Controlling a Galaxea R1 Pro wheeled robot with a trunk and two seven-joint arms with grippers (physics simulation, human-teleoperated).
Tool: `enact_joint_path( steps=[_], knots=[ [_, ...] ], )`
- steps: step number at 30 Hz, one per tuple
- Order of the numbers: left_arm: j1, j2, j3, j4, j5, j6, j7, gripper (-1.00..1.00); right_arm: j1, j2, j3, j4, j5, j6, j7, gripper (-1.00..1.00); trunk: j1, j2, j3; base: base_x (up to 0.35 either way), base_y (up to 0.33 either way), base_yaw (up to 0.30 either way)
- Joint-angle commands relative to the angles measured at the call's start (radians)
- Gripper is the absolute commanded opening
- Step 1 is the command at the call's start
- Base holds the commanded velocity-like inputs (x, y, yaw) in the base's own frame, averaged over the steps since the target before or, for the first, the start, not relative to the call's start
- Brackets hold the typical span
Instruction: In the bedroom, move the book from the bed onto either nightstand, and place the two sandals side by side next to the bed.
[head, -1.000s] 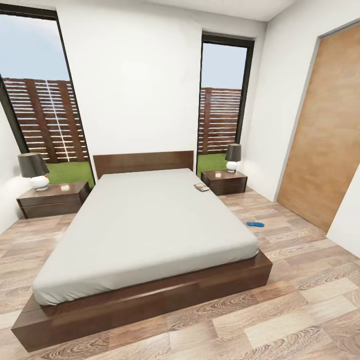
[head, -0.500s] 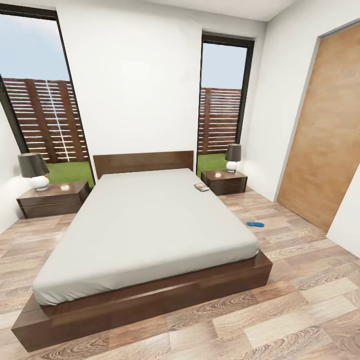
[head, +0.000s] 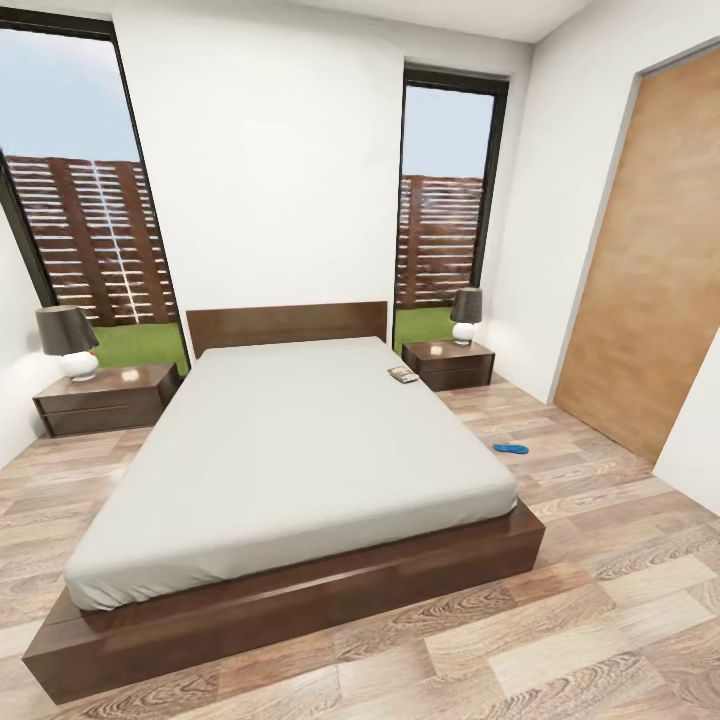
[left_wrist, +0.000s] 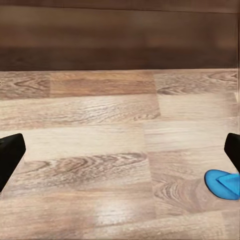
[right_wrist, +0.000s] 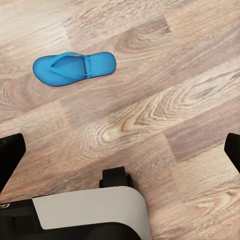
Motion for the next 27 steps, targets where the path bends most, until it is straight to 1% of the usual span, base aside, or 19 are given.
enact_joint_path(
  steps=[1,4,7,8,10,11,12,13,14,15,16,18,19,21,22,23,24,26,27],
  knots=[
    [0.0,0.0,0.0,-0.011,0.007,-0.001,0.0,1.0,0.0,0.0,-0.001,0.0,-0.001,-0.001,0.0,1.0,0.0,0.0,-0.001,0.0,0.0,0.0],
    [0.0,-0.001,-0.002,-0.149,0.009,0.043,0.001,1.0,0.0,0.0,-0.001,0.0,-0.001,-0.001,0.0,1.0,0.0,0.0,-0.001,0.0,0.0,0.0],
    [-0.001,0.0,-0.003,-0.29,0.009,0.197,-0.01,1.0,0.0,0.0,-0.001,0.0,-0.001,-0.001,0.0,1.0,0.0,0.0,-0.001,0.0,0.0,0.0],
    [-0.002,0.0,-0.003,-0.351,0.01,0.277,-0.032,1.0,0.0,-0.001,-0.001,0.0,-0.001,-0.001,0.0,1.0,0.0,0.0,-0.001,0.0,0.0,0.0],
    [-0.005,0.002,-0.002,-0.455,0.01,0.412,-0.125,1.0,0.0,-0.001,-0.001,0.0,-0.001,-0.001,0.0,1.0,0.0,0.0,-0.001,0.0,0.0,0.0],
    [-0.006,0.003,-0.002,-0.477,0.01,0.438,-0.158,1.0,0.0,-0.001,-0.001,0.0,-0.001,-0.001,0.0,1.0,0.0,0.0,-0.001,0.0,0.0,0.0],
    [-0.01,0.011,-0.001,-0.527,0.009,0.494,-0.273,1.0,0.0,-0.001,-0.001,0.0,-0.001,-0.001,0.0,1.0,0.0,0.0,-0.001,0.0,0.0,0.0],
    [-0.014,0.017,0.0,-0.547,0.01,0.52,-0.35,1.0,0.0,-0.001,-0.001,0.0,-0.001,-0.001,0.0,1.0,0.0,0.0,-0.001,0.0,0.0,0.0],
    [-0.018,0.021,0.0,-0.553,0.01,0.531,-0.388,1.0,0.0,-0.001,-0.001,0.0,-0.001,-0.001,0.0,1.0,0.0,0.0,-0.001,0.0,0.0,0.0],
    [-0.035,0.034,0.001,-0.566,0.013,0.56,-0.492,1.0,0.0,-0.001,-0.001,0.0,-0.001,-0.001,0.0,1.0,0.0,0.0,-0.001,0.0,0.0,0.0],
    [-0.041,0.039,0.002,-0.568,0.014,0.57,-0.526,1.0,0.0,-0.001,-0.001,0.0,-0.001,-0.001,0.0,1.0,0.0,0.0,-0.001,0.0,0.0,0.0],
    [-0.058,0.072,0.003,-0.573,0.019,0.613,-0.655,1.0,0.0,-0.002,-0.001,0.0,-0.001,-0.001,0.0,1.0,0.0,0.0,-0.001,0.0,0.0,0.0],
    [-0.06,0.082,0.003,-0.572,0.02,0.623,-0.688,1.0,0.0,-0.002,-0.001,0.0,-0.001,-0.001,0.0,1.0,0.0,0.0,-0.001,0.0,0.0,0.0],
    [-0.066,0.129,0.013,-0.561,0.021,0.651,-0.829,1.0,0.0,-0.003,-0.001,-0.001,-0.001,-0.001,0.0,1.0,0.0,0.0,-0.001,0.0,0.0,0.0],
    [-0.067,0.153,0.031,-0.544,0.022,0.658,-0.898,1.0,0.0,-0.003,-0.001,-0.001,-0.001,-0.001,0.0,1.0,0.0,0.0,-0.001,0.0,0.0,0.0],
    [-0.068,0.186,0.08,-0.501,0.021,0.661,-0.985,1.0,0.0,-0.003,-0.001,-0.001,-0.001,-0.001,0.0,1.0,0.0,0.0,-0.001,0.0,0.0,0.0],
    [-0.069,0.202,0.124,-0.462,0.02,0.66,-1.024,1.0,0.0,-0.003,-0.001,0.0,-0.001,-0.001,0.0,1.0,0.0,0.0,-0.001,0.0,0.0,0.0],
    [-0.069,0.215,0.189,-0.402,0.018,0.65,-1.056,1.0,0.0,-0.004,-0.001,0.0,-0.001,-0.001,0.0,1.0,0.0,0.0,-0.001,0.0,0.0,0.0],
    [-0.069,0.217,0.207,-0.384,0.017,0.642,-1.063,1.0,0.0,-0.004,-0.001,0.0,-0.001,-0.001,0.0,1.0,0.0,0.0,-0.001,0.0,0.0,0.0]
  ],
)
